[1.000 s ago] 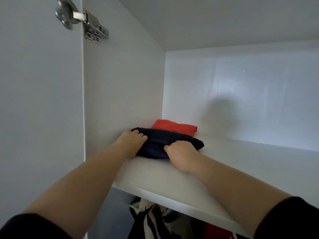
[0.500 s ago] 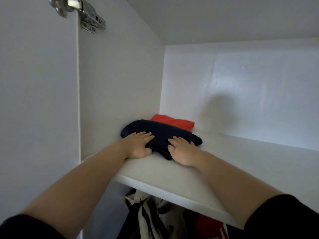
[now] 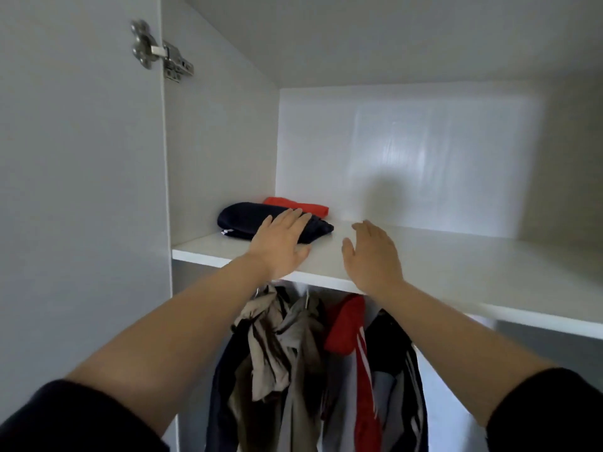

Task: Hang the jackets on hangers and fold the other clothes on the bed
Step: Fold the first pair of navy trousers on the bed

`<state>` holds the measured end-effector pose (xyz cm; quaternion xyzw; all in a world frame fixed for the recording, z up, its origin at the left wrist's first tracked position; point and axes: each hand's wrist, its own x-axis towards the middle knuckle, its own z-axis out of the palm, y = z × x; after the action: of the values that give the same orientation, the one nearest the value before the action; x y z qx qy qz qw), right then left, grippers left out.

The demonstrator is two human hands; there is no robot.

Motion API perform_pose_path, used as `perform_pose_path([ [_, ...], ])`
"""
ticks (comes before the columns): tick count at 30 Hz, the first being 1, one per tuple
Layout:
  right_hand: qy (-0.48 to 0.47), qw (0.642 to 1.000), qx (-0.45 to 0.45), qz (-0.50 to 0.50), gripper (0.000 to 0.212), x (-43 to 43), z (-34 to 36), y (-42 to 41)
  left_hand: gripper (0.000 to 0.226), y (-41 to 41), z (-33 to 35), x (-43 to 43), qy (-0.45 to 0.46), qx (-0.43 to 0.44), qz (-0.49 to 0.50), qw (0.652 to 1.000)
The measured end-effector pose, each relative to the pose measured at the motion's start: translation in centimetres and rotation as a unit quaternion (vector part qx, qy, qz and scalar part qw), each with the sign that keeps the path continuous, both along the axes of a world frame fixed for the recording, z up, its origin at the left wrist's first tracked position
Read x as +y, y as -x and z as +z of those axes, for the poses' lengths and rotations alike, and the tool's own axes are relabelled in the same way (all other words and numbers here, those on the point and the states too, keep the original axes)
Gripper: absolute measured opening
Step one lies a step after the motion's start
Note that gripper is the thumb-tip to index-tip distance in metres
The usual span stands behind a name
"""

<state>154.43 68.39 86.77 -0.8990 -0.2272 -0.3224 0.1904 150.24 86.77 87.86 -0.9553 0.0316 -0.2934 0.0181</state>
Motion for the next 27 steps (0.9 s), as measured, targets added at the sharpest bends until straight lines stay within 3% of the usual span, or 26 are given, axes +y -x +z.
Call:
perform_pose_path([
  [5, -0.049, 0.998, -0.012, -0.031, 0.044, -8.0, -1.5, 8.4, 0.065, 7.9, -1.2, -7.9, -0.002, -0.029, -0.017, 0.999],
  [12, 0.013, 0.996, -0.009, -0.093, 0.046, -17.2, -3.9, 21.3, 0.067, 20.0, -5.3, -17.8, 0.007, -0.004, 0.015, 1.000],
  [19, 0.035, 0.991, 0.017, -0.127, 0.051, -22.5, -4.4, 32.9, 0.068, 30.4, -6.5, -22.6, -0.032, 0.008, 0.025, 0.999],
  [27, 0.013, 0.979, 0.024, -0.200, 0.047, -27.6, -5.5, 46.8, 0.067, 42.3, -7.0, -27.1, -0.054, -0.023, -0.051, 0.997],
])
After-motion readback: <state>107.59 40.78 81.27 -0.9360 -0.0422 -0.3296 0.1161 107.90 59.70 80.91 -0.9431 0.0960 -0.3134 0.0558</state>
